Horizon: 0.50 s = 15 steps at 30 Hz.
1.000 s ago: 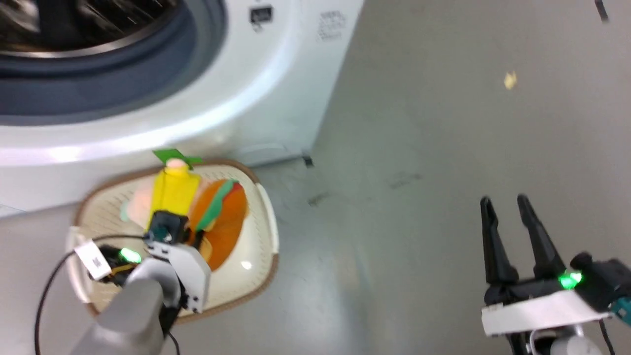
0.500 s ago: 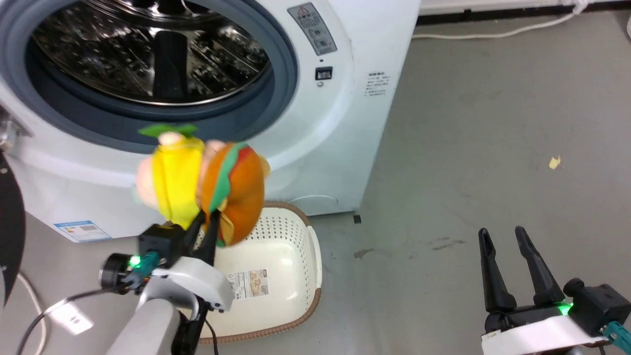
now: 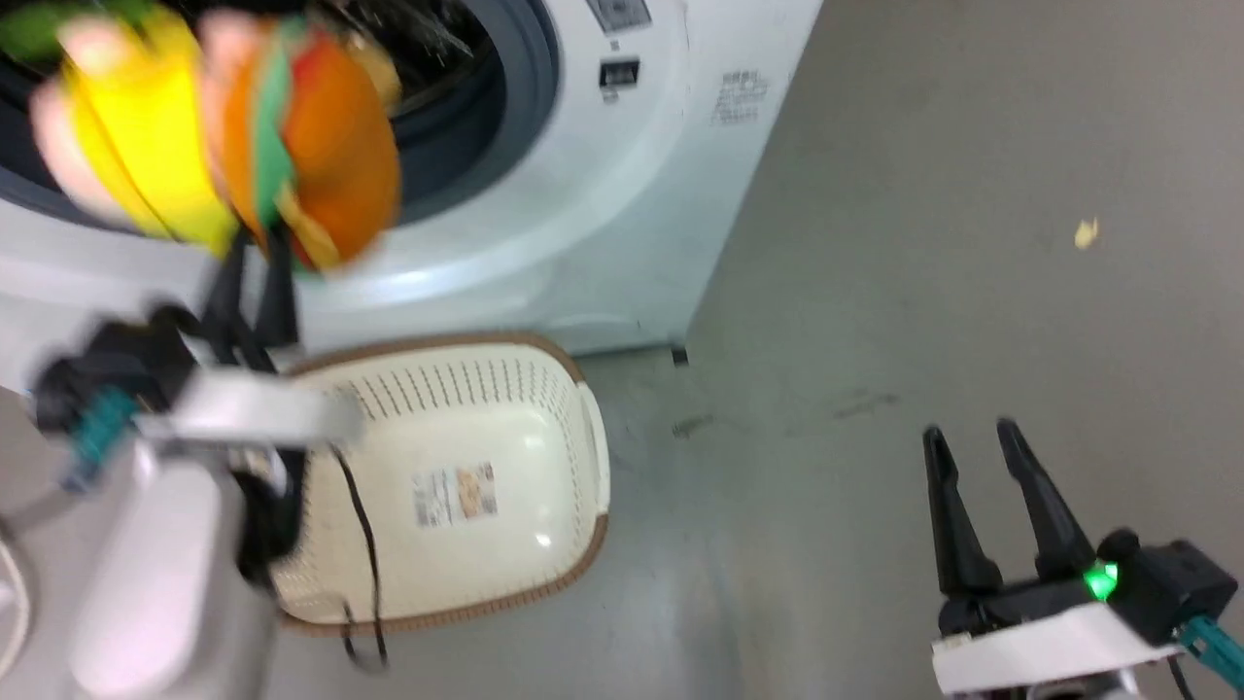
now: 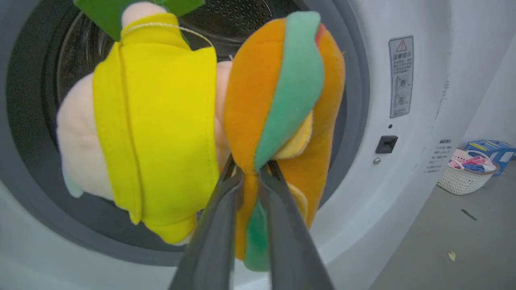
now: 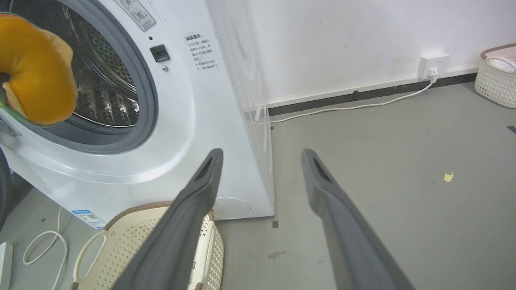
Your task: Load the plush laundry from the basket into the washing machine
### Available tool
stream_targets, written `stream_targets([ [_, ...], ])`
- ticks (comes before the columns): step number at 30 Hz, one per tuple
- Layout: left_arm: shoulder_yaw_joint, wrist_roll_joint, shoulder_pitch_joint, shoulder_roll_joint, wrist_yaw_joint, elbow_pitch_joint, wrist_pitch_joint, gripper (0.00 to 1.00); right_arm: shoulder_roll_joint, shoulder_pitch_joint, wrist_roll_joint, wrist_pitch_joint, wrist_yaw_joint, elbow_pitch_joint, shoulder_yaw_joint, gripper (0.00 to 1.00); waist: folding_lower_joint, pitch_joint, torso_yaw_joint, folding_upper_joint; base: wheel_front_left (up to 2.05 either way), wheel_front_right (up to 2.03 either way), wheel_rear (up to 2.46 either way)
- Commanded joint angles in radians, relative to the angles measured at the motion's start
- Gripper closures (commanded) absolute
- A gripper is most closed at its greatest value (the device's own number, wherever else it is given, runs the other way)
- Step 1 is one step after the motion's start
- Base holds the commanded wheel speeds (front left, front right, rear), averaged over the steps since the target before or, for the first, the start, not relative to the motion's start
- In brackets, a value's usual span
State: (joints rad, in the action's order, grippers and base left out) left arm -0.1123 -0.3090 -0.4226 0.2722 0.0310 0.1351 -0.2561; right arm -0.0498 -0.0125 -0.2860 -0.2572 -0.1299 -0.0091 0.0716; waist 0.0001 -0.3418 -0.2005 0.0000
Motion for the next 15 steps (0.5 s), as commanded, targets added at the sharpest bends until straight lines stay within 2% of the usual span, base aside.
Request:
stream_targets([
  [1,0.017,0.004,-0.077,0.019,-0.008,0.011,-0.005,1.00,0.000,-0.034,0.005,-0.005,-0.001,-0.020,0.013,0.00,-0.0001,-0.101,-0.042,0.0000,0.00,0.00,0.00],
  [9,0.042,0.012,-0.396,0.143,-0.052,0.144,0.118,1.00,0.000,-0.103,-0.040,-0.005,-0.001,-0.076,0.042,0.00,-0.0001,-0.271,-0.117,0.0000,0.00,0.00,0.00],
  [13,0.045,0.014,-0.525,0.166,-0.053,0.213,0.166,1.00,0.000,-0.118,-0.054,-0.005,-0.001,-0.096,0.052,0.00,-0.0001,-0.321,-0.136,0.0000,0.00,0.00,0.00],
  [15,0.030,0.034,-0.653,0.198,-0.061,0.300,0.223,1.00,0.000,-0.133,-0.069,-0.005,-0.001,-0.105,0.063,0.00,-0.0001,-0.361,-0.155,0.0000,0.00,0.00,0.00],
])
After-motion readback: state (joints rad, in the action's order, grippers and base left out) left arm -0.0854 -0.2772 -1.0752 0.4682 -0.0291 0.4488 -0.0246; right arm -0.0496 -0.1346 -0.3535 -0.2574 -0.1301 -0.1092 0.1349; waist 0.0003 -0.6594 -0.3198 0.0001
